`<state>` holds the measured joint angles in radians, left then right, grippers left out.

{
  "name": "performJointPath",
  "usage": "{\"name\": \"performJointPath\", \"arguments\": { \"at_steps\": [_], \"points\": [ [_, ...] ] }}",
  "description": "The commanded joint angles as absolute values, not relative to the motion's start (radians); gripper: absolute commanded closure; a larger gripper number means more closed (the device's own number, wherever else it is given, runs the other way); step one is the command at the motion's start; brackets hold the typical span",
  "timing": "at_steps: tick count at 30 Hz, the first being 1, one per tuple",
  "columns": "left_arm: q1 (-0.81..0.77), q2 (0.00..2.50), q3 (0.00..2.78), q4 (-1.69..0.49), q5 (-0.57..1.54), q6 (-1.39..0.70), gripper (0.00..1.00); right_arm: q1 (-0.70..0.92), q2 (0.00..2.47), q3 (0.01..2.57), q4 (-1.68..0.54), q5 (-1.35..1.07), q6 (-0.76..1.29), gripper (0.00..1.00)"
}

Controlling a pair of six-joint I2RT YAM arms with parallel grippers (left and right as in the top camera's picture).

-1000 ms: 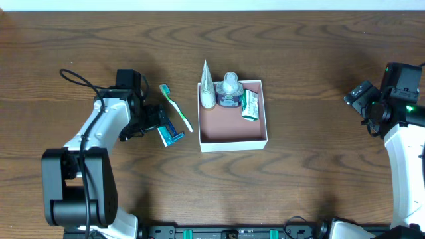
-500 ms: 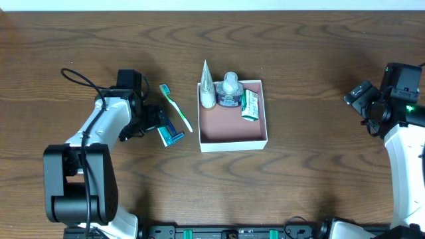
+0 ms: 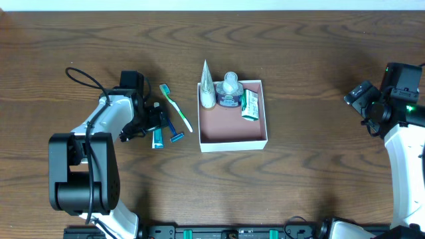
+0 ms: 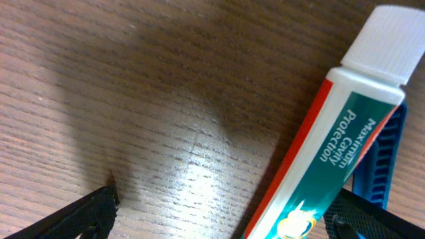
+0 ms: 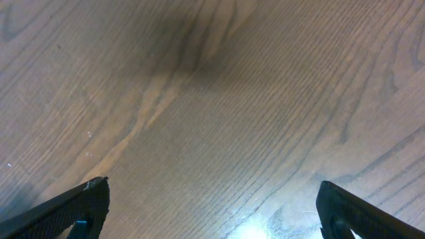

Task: Pack container
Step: 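Close left gripper on the toothpaste tube cap end and lift, then carry the toothpaste tube into the box and release it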

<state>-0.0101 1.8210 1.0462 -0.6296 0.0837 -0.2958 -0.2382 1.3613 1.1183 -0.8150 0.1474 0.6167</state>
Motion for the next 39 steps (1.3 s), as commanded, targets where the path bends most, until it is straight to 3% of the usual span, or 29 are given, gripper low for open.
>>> {"name": "performJointPath", "arguments": {
  "at_steps": [1,5,8,11,14,19,24,27,39],
  "points": [
    [-0.005,1.861,1.051,-0.619,0.07,-0.305,0.03,-0.243,1.365,1.13,-0.816,0.161,0.604,0.01],
    [-0.005,1.861,1.051,-0.603,0.062,-0.304,0.21,-0.243,1.365,1.13,-0.816,0.161,0.604,0.01],
    [-0.005,1.861,1.051,-0.588,0.062,-0.305,0.41,-0.243,1.365,1.13,-0.816,0.161,0.605,0.01],
    [-0.005,1.861,1.051,-0.584,0.063,-0.305,0.5,-0.243,1.365,1.13,-0.816,0.161,0.605,0.01],
    [-0.005,1.861,1.051,-0.585,0.067,-0.305,0.66,-0.243,1.365,1.13,-0.816,0.161,0.605,0.01],
    [-0.005,1.861,1.052,-0.589,0.105,-0.305,0.79,-0.243,1.365,1.13,-0.816,0.161,0.604,0.01],
    [-0.005,1.848,1.053,-0.594,0.15,-0.305,0.81,-0.243,1.365,1.13,-0.816,0.161,0.605,0.01],
    [-0.005,1.816,1.06,-0.614,0.177,-0.305,0.88,-0.243,1.365,1.13,-0.816,0.161,0.605,0.01],
    [-0.006,1.499,1.176,-0.83,0.334,-0.174,0.88,-0.243,1.365,1.13,-0.816,0.161,0.605,0.01]
  ]
}}
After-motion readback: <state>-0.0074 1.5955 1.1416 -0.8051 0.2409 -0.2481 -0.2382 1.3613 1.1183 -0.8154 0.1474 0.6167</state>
